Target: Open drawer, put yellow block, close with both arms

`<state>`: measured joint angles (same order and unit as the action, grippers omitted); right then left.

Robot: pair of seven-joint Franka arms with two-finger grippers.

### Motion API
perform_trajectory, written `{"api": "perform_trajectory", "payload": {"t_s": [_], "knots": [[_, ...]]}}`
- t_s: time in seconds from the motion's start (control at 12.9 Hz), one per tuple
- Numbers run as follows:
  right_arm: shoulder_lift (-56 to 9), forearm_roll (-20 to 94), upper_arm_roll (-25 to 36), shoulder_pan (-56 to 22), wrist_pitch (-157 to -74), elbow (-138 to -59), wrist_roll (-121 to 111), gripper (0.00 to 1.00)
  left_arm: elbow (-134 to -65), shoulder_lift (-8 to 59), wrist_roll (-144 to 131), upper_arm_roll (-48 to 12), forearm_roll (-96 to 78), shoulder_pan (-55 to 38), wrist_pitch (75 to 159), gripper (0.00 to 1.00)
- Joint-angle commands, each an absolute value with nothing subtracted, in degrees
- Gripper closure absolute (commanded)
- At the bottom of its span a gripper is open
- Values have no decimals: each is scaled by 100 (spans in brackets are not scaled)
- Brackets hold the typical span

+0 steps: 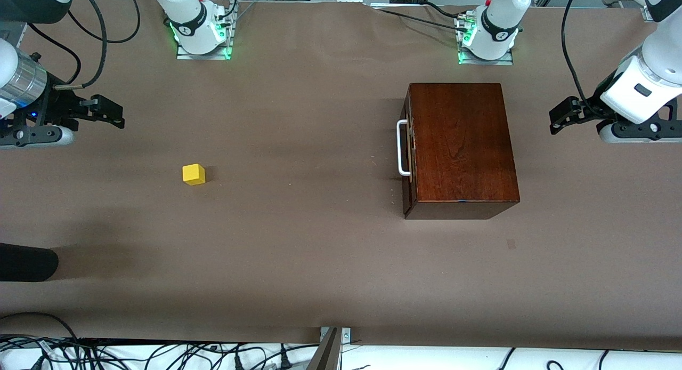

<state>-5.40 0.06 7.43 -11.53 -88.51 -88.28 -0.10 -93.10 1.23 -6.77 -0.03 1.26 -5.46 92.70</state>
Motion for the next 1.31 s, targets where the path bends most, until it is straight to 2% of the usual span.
{"api": "perform_trajectory", "payload": {"t_s": [0.0, 1.08, 1.24], "knots": [[-563, -9, 729, -1125, -8789, -8745, 44, 0, -9097, 220, -729, 9, 53, -580, 9123, 0], [-563, -9, 729, -1125, -8789, -8745, 44, 0, -9105, 220, -764, 9, 53, -589, 9035, 0], [-563, -9, 729, -1116, -8789, -8745, 44, 0, -9105, 220, -791, -96, 61, -615, 8782, 0]]}}
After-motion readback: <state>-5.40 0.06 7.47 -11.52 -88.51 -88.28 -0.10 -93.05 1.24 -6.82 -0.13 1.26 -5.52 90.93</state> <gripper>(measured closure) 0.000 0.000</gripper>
